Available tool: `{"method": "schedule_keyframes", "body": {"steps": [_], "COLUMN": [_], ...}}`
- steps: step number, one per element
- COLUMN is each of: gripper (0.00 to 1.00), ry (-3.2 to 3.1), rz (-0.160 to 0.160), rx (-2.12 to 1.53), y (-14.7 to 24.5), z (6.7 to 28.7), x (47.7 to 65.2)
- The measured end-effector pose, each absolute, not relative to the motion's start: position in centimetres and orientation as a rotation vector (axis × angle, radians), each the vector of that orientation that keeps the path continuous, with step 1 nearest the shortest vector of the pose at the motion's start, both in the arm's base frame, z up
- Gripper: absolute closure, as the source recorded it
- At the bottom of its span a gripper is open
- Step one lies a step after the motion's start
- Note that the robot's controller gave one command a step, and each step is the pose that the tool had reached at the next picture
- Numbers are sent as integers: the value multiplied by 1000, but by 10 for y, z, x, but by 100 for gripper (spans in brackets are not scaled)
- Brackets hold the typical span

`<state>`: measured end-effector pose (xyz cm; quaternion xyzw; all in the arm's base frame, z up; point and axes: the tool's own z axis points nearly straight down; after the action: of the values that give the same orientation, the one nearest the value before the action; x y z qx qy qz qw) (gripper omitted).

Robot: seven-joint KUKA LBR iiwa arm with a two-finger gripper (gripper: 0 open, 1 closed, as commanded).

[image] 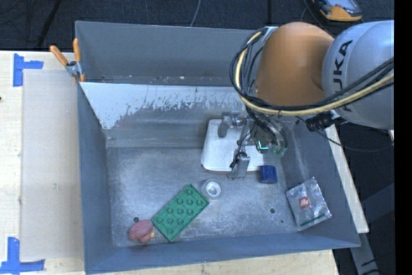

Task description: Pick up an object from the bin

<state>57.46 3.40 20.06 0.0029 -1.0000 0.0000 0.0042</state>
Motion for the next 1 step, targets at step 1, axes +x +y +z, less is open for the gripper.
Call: {"method": "schedule_keyframes", "body": {"steps": [1], "gripper": [0], "ry": [-3111], "rz": [-5], "rx": [123], "y": [-47], "z": [71], "x": [580]}}
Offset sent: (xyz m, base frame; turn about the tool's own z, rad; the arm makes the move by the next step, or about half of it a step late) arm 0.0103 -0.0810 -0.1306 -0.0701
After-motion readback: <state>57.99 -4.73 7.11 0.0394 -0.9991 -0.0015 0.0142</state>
